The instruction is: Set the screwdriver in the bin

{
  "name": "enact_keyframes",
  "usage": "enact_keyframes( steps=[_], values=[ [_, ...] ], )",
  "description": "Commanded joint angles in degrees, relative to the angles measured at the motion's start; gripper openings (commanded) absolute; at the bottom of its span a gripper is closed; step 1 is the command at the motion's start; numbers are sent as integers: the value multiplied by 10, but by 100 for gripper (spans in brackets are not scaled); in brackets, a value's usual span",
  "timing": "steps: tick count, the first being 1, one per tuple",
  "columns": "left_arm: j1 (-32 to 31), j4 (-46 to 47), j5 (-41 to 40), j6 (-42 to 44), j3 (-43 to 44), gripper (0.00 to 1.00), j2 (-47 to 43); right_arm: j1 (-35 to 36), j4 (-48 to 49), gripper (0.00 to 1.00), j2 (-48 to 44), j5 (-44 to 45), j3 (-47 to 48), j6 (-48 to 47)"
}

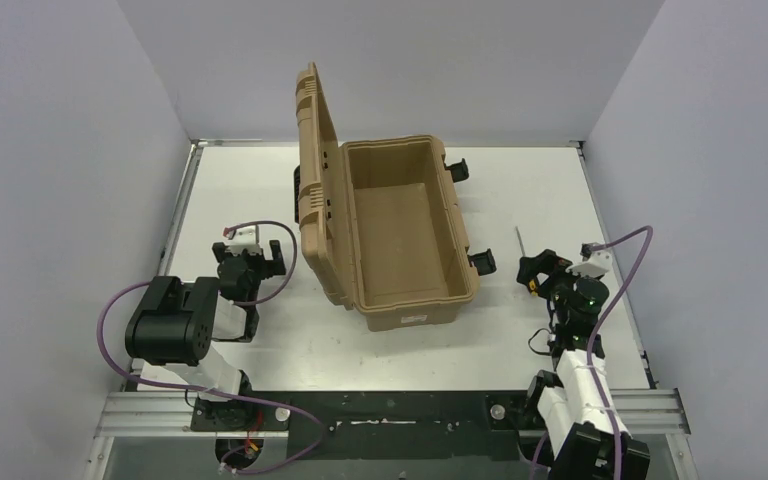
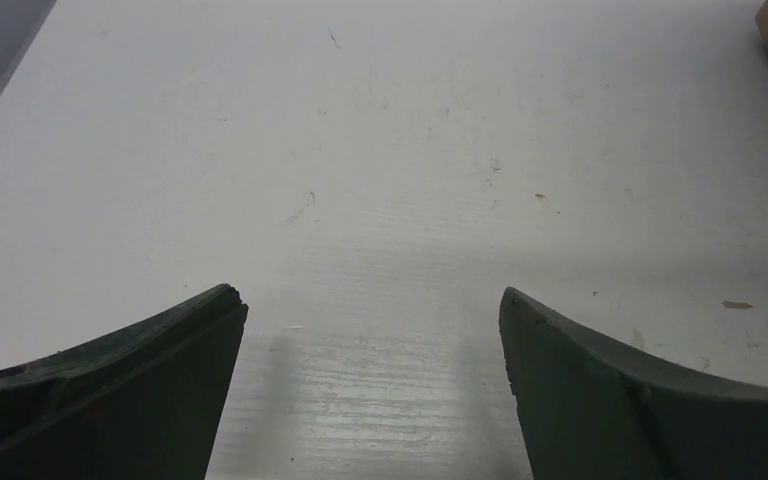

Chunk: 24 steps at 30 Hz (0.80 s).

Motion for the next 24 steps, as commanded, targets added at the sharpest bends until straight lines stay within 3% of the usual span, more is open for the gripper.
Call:
enact_keyframes(
  steps=[1, 8, 16, 24],
  values=[
    [-2, 18, -3, 7, 12, 97, -5, -1, 45, 100, 4, 12, 20, -12],
    [-1, 18, -2, 7, 12, 97, -5, -1, -118, 100, 55, 48, 156, -75],
    [1, 19, 3, 7, 12, 97, -5, 12, -425, 99, 288, 73, 416, -123],
    [1, 20, 3, 7, 12, 97, -5, 103, -550, 99, 474, 185, 518, -144]
  ],
)
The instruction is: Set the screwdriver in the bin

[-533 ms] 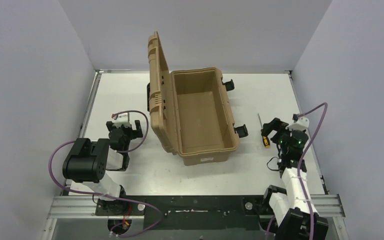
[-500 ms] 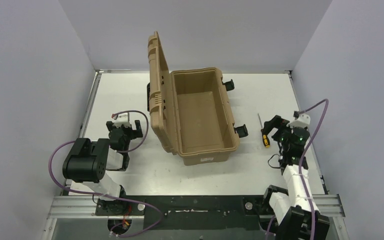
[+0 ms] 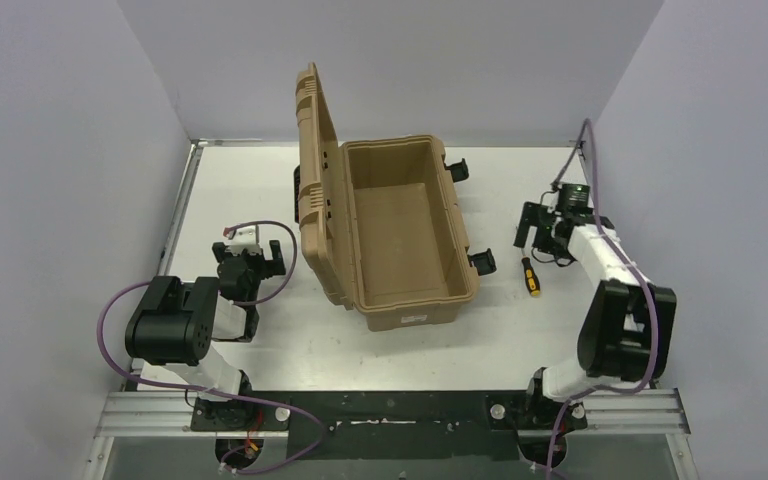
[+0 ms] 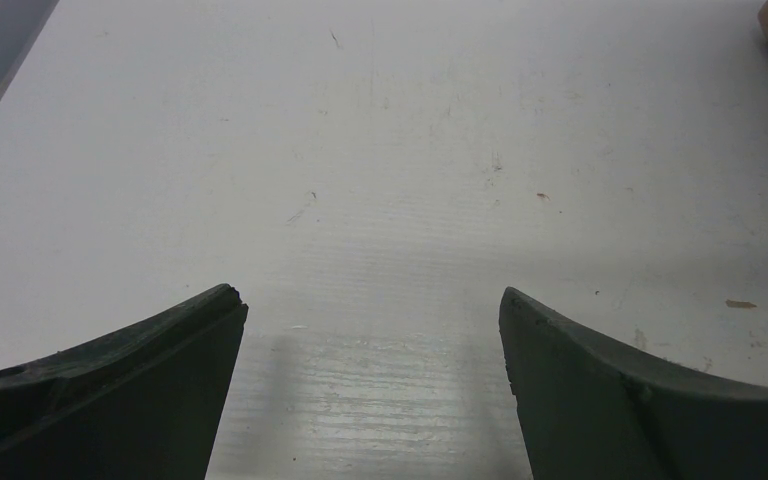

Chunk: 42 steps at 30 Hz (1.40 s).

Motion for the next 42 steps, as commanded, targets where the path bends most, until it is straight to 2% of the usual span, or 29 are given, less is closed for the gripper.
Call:
enact_keyframes(
  steps=[1, 4, 7, 9, 14, 15, 19, 26, 31, 38, 42],
  values=[
    [2, 20, 3, 4, 12, 97, -5, 38, -111, 98, 86, 79, 44, -17],
    [1, 20, 3, 5, 12, 97, -5, 41, -105, 93, 121, 86, 52, -14],
    [2, 20, 3, 4, 12, 97, -5, 42, -98, 84, 143, 86, 52, -14],
    [2, 20, 3, 4, 12, 97, -5, 42, -102, 64, 153, 85, 53, -14],
    [2, 20, 3, 5, 12, 97, -5, 42, -116, 7, 148, 78, 67, -25],
    [2, 20, 3, 4, 12, 97, -5, 42, -124, 0, 143, 78, 78, -26],
    [3, 20, 4, 5, 11, 97, -5, 42, -188, 0, 119, 82, 168, -29],
    [3, 20, 7, 4, 11, 97, -5, 51, -349, 0, 126, 79, 417, 9],
    [3, 21, 7, 4, 11, 97, -5, 93, -365, 0, 127, 14, 535, 85],
    [3, 21, 7, 4, 11, 97, -5, 296, -325, 0, 171, 13, 611, 160],
    [3, 21, 6, 4, 11, 97, -4, 374, -276, 0, 201, 32, 580, 173]
  ],
)
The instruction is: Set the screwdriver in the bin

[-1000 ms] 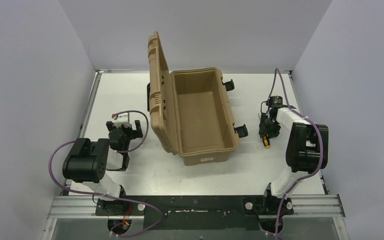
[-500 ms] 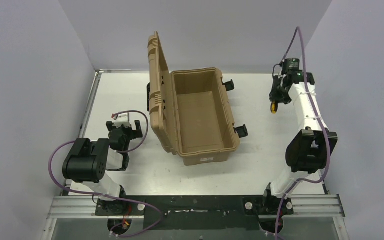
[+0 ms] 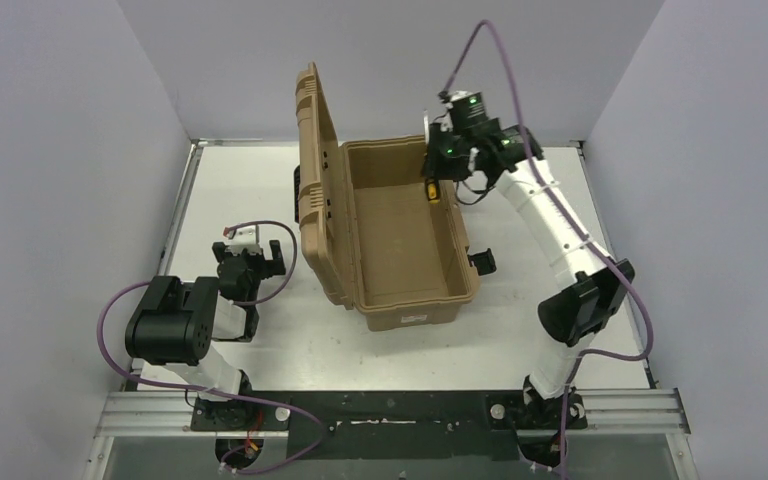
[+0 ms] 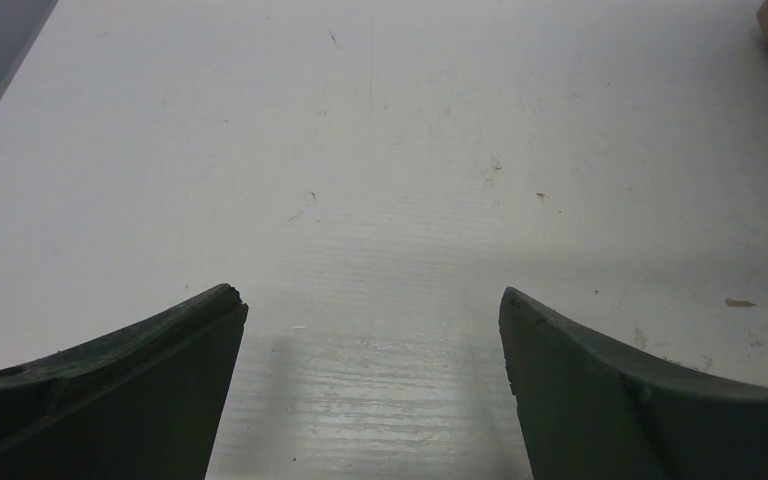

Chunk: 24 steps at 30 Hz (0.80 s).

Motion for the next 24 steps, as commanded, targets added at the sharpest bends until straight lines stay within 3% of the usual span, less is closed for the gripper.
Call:
enact_keyframes(
  steps=[1, 12, 23, 24],
  values=[
    [2, 21, 4, 4, 11, 97, -5, 58, 52, 0, 30, 2, -25, 42],
    [1, 20, 0, 3, 12, 97, -5, 113, 151, 0, 131, -5, -167, 47],
    [1, 21, 1, 3, 12, 97, -5, 121, 191, 0, 207, 26, -211, 53],
    [1, 20, 0, 3, 12, 97, -5, 121, 189, 6, 209, 26, -211, 54]
  ],
)
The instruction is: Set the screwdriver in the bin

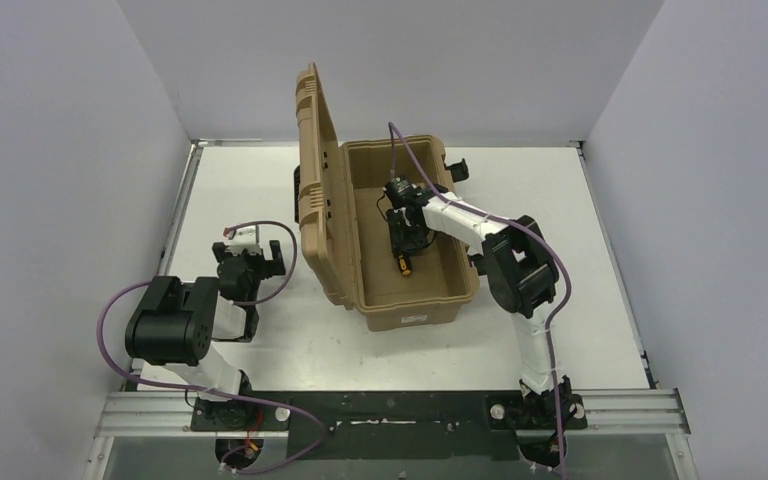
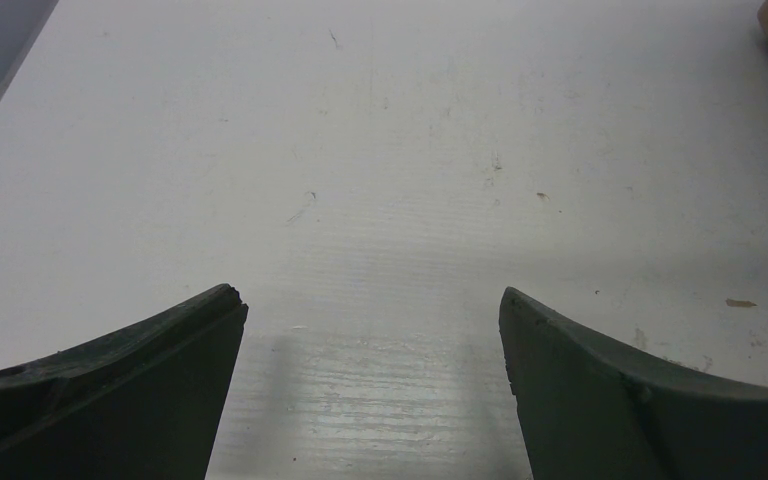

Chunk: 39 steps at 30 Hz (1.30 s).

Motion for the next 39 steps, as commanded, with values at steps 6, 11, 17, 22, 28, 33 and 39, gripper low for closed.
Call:
enact_keyframes(
  steps=[6, 11, 17, 22, 28, 33, 39],
  values=[
    [1, 20, 1, 3, 12, 97, -5, 1, 40, 53, -1, 21, -1, 20],
    [2, 20, 2, 3, 12, 97, -5, 2, 19, 59, -18, 25, 40, 17],
    [2, 20, 3, 3, 12, 97, -5, 2, -4, 74, -63, 35, 99, -4],
    [2, 20, 3, 3, 11, 97, -5, -3, 6, 88, -128, 37, 124, -71],
    [2, 20, 4, 3, 11, 97, -5, -39, 94, 100, -259, 83, 39, -150],
    [3, 21, 5, 3, 11, 97, -5, -140, 201, 100, -373, 67, -105, -175],
    [4, 20, 5, 3, 11, 97, -6, -237, 385, 100, -513, 55, -335, -263]
  ],
)
